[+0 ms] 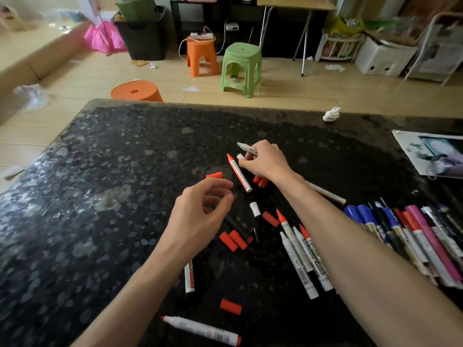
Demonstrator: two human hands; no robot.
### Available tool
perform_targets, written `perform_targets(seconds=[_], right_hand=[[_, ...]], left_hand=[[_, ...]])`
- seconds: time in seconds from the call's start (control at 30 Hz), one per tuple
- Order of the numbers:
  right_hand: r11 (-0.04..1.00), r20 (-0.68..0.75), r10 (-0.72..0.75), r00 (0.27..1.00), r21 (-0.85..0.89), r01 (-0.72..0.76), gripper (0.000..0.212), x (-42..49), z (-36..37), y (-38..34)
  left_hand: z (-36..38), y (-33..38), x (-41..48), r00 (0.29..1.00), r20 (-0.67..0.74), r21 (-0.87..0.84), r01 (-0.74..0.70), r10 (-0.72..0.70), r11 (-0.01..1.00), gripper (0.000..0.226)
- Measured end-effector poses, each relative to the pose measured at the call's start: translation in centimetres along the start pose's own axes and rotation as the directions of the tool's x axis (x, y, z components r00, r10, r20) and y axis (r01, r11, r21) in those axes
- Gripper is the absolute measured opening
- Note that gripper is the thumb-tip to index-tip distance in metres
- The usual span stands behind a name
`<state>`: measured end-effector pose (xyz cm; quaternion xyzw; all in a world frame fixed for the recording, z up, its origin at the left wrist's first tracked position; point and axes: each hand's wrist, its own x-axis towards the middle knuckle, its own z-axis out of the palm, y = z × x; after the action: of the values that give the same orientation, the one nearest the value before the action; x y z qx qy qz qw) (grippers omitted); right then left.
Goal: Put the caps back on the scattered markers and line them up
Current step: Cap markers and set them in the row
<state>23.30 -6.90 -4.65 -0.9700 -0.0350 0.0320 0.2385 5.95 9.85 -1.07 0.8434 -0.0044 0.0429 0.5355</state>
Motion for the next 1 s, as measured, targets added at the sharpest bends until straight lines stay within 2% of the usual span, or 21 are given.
perform_targets(seconds=[0.13, 0.2, 0.27, 0.33, 0.5, 0.63, 0.7, 0.8, 0.9, 1.0], right_hand=[[0.946, 0.015, -0.14, 0.99, 0.297, 0.13, 0.04, -6.3, -2.0, 0.6], [0.873, 0.045, -0.225, 0.973, 0.453, 0.181, 0.03, -10.7, -3.0, 0.8], [0.828, 0.059, -0.27, 0.961, 0.524, 0.201, 0.023, -15.0, -4.1, 1.2], [0.83, 0.069, -0.242, 0.968, 0.531, 0.17, 0.019, -18.7, -4.8, 1.7], [0.824, 0.052, -0.173, 0.984, 0.555, 0.116, 0.016, -24.4, -5.3, 3.5], [0.901, 0.038, -0.144, 0.989, 0.418, 0.115, 0.024, -23.9, -5.1, 4.9], [0.928, 0.055, -0.181, 0.982, 0.34, 0.152, 0.025, -23.4, -5.1, 5.4], [0.938, 0.078, -0.247, 0.966, 0.267, 0.219, 0.037, -23.7, -5.5, 6.2], [0.944, 0.086, -0.254, 0.963, 0.24, 0.227, 0.038, -23.9, -6.1, 6.8], [0.932, 0.013, -0.253, 0.967, 0.272, 0.24, 0.032, -23.7, -6.2, 7.1]], left_hand=[[0.0, -0.1, -0.1, 0.992, 0.06, -0.008, 0.112, -0.111, 0.994, 0.022], [0.4, 0.5, -0.7, 0.979, 0.142, -0.053, 0.151, -0.143, 0.987, 0.024], [1.2, 1.1, -1.5, 0.97, 0.209, -0.118, 0.154, -0.127, 0.981, 0.016], [2.0, 1.4, -2.4, 0.953, 0.283, -0.14, 0.154, -0.11, 0.978, 0.013], [3.1, 2.3, -4.4, 0.891, 0.436, -0.048, 0.165, -0.128, 0.985, 0.013], [3.2, 2.2, -4.7, 0.899, 0.402, -0.137, 0.249, -0.176, 0.959, 0.011], [2.6, 2.1, -4.6, 0.913, 0.364, -0.204, 0.269, -0.182, 0.941, 0.011], [1.9, 1.8, -4.3, 0.923, 0.351, -0.27, 0.262, -0.159, 0.927, 0.013], [1.8, 1.5, -4.2, 0.922, 0.361, -0.297, 0.254, -0.138, 0.92, 0.014], [1.6, 1.4, -4.1, 0.927, 0.349, -0.299, 0.25, -0.139, 0.921, 0.014]])
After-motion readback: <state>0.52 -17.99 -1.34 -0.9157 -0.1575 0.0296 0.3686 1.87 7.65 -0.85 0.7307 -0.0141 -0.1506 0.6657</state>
